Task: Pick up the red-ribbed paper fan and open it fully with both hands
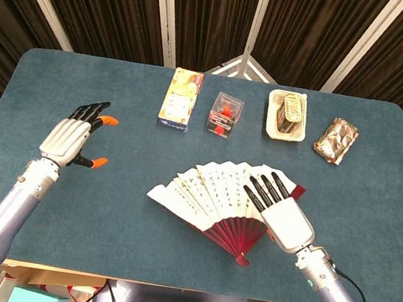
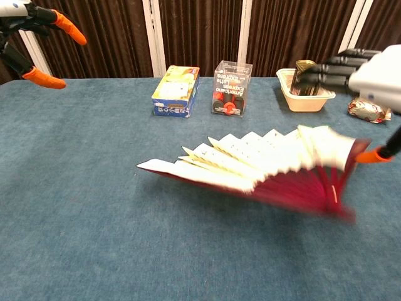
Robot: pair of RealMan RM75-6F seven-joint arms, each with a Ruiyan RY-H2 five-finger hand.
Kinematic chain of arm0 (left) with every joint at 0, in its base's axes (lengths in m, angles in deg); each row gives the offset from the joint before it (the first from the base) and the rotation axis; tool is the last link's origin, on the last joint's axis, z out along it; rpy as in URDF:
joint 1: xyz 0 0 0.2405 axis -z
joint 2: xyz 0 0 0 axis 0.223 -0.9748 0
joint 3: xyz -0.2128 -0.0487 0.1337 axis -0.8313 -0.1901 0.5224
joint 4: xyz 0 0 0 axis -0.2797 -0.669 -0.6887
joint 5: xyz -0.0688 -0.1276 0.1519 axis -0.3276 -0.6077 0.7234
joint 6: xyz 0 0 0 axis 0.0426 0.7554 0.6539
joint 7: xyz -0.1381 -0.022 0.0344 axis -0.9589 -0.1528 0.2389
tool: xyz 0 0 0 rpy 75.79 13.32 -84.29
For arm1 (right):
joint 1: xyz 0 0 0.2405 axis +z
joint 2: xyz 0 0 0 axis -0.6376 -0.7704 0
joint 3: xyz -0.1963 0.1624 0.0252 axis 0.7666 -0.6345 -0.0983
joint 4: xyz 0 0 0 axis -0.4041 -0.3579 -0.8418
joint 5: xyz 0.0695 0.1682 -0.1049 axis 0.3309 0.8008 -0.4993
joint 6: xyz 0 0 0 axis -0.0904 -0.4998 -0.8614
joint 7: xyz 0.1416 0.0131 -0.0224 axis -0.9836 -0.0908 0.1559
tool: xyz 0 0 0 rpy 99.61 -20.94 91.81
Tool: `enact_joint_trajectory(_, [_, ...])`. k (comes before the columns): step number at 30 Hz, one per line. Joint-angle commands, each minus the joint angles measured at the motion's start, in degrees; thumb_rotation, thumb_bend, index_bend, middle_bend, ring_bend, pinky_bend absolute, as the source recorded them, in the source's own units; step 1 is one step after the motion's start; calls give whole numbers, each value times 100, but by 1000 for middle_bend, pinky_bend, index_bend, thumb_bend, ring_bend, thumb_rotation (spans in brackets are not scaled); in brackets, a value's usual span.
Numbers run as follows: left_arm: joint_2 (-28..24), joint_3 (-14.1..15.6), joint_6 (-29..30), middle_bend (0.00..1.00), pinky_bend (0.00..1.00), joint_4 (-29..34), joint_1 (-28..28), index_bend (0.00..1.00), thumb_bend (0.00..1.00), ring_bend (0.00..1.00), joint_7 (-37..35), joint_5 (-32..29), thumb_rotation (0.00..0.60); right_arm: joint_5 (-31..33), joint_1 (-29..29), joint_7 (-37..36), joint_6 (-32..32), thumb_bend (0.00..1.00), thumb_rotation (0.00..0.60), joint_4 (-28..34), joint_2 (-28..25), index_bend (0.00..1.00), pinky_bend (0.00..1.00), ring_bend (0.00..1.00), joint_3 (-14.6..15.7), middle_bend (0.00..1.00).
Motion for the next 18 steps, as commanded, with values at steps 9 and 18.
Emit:
enact_joint_trajectory(9, [-242, 120, 120, 0, 0, 118, -194, 223, 276, 0, -10, 265, 600, 277, 4, 585, 419, 113, 600, 15, -352, 0, 0, 0, 70, 0])
enact_joint_trajectory(18, [-453, 794, 1227, 0, 0, 311, -1112, 151, 126, 0, 74, 1367, 600, 965, -874, -1004, -604, 113, 600, 48, -98, 0, 0, 0, -55, 0])
